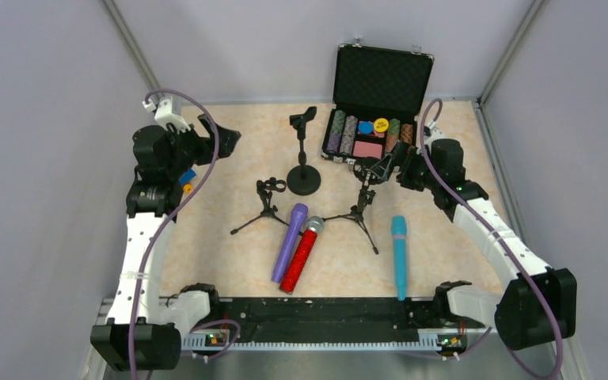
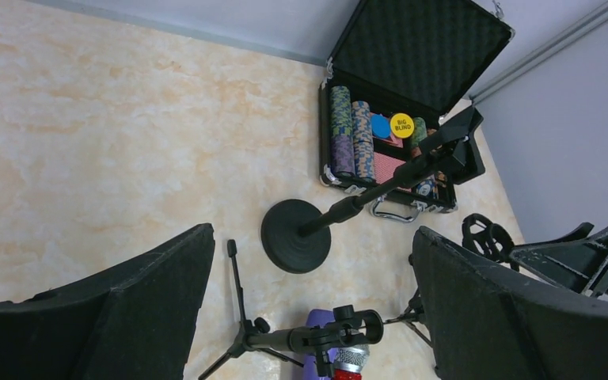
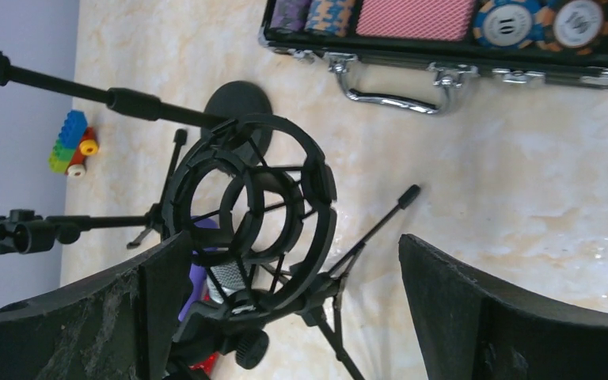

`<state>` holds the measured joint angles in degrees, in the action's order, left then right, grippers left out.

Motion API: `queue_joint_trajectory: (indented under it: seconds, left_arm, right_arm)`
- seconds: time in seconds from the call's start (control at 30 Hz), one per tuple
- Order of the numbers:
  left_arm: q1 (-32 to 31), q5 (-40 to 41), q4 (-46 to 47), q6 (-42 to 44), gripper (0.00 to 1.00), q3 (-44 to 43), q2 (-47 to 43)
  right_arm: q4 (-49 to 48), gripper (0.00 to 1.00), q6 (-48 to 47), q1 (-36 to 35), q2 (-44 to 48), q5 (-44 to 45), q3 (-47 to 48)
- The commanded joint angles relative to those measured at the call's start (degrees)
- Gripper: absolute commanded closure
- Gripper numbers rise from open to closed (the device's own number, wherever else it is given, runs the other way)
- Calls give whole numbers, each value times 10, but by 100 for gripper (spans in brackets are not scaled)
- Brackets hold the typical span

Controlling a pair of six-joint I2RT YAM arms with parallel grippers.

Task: Attach the microphones to the stand

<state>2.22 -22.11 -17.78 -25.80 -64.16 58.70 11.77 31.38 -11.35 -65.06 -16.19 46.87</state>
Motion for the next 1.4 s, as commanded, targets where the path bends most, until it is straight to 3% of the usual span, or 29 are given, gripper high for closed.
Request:
queue_joint_trajectory:
  seconds: [0.0, 0.53, 0.93, 1.23, 1.37]
  left_arm:
    - [7, -10, 31, 9, 1, 29, -12]
    - [7, 30, 26, 47, 1, 69, -53]
    - [7, -27, 85, 54, 1, 110, -44]
    - [5, -143, 129, 21, 1, 108, -33]
    - [-17, -156, 130, 21, 1, 103, -30]
  right_arm:
    - [-8, 1, 22, -28, -21, -20, 45]
    - [47, 1, -19, -31, 54, 44, 40]
    - [75, 1, -26, -31, 122, 7, 38]
    - [39, 1, -18, -31, 74, -24, 32]
    - [39, 1, -14, -31, 41, -27, 53]
